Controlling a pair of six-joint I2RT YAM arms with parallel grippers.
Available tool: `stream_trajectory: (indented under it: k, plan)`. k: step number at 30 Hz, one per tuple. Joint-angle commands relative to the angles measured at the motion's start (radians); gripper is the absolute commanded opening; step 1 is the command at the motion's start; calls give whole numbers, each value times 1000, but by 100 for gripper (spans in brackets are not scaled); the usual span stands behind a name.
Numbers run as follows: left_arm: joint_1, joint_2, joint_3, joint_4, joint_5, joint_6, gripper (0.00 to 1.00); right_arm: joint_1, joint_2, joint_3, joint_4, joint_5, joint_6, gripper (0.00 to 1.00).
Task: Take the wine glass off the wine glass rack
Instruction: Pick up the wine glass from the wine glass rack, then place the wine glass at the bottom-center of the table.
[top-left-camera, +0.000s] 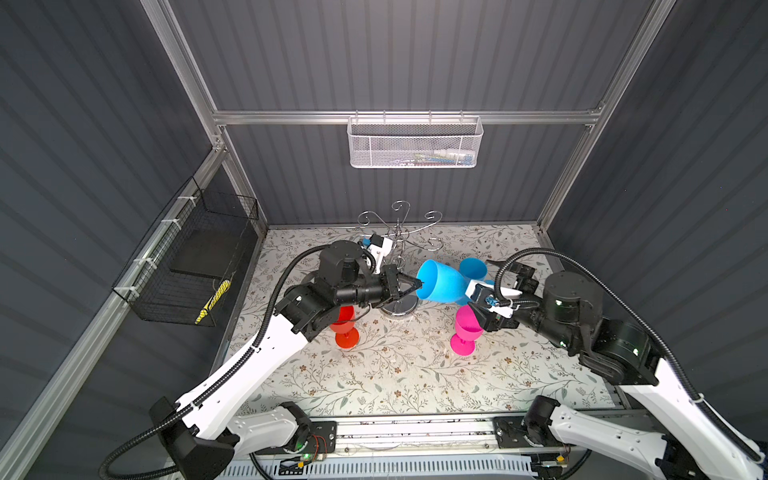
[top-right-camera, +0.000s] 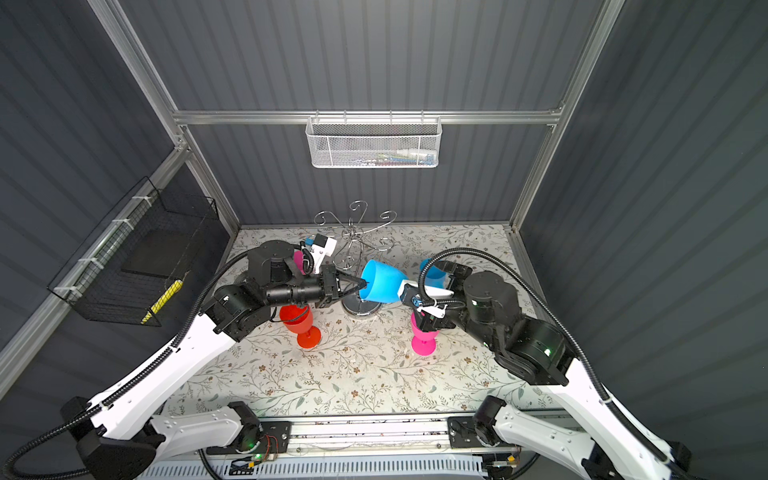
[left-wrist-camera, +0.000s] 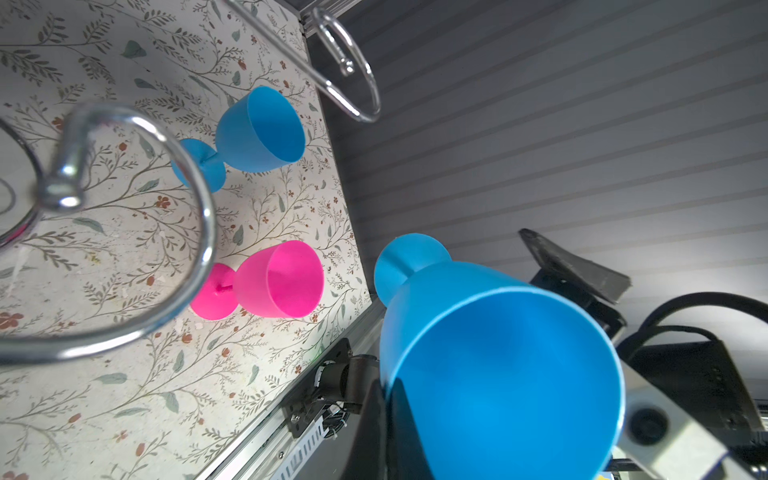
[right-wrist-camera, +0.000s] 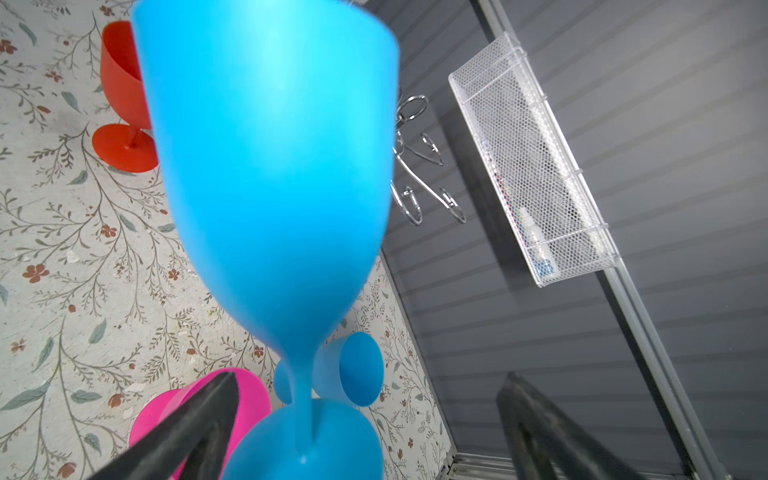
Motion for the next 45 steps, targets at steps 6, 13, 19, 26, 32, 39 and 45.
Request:
stream_trajectory:
  k: [6, 13, 19, 26, 32, 39, 45]
  plan:
    - [2, -68, 124, -329, -181, 187, 0, 6, -112, -16, 126, -60, 109, 99]
    - [2, -80, 268, -630, -354, 330, 0, 5, -146, -26, 177, -61, 167, 99]
    - [3, -27, 320, -799, -402, 418, 0, 5, -149, -39, 191, -49, 200, 99]
    - [-18, 8, 263, -851, -462, 441, 0, 5, -154, -50, 191, -26, 211, 99]
    - [-109, 75, 263, -873, -559, 446, 0, 5, -153, -58, 189, -12, 217, 99]
    - [-168, 138, 243, -879, -616, 433, 0, 5, -160, -71, 189, -6, 230, 99]
    - [-191, 157, 211, -889, -645, 412, 0, 5, -165, -84, 189, 7, 230, 99]
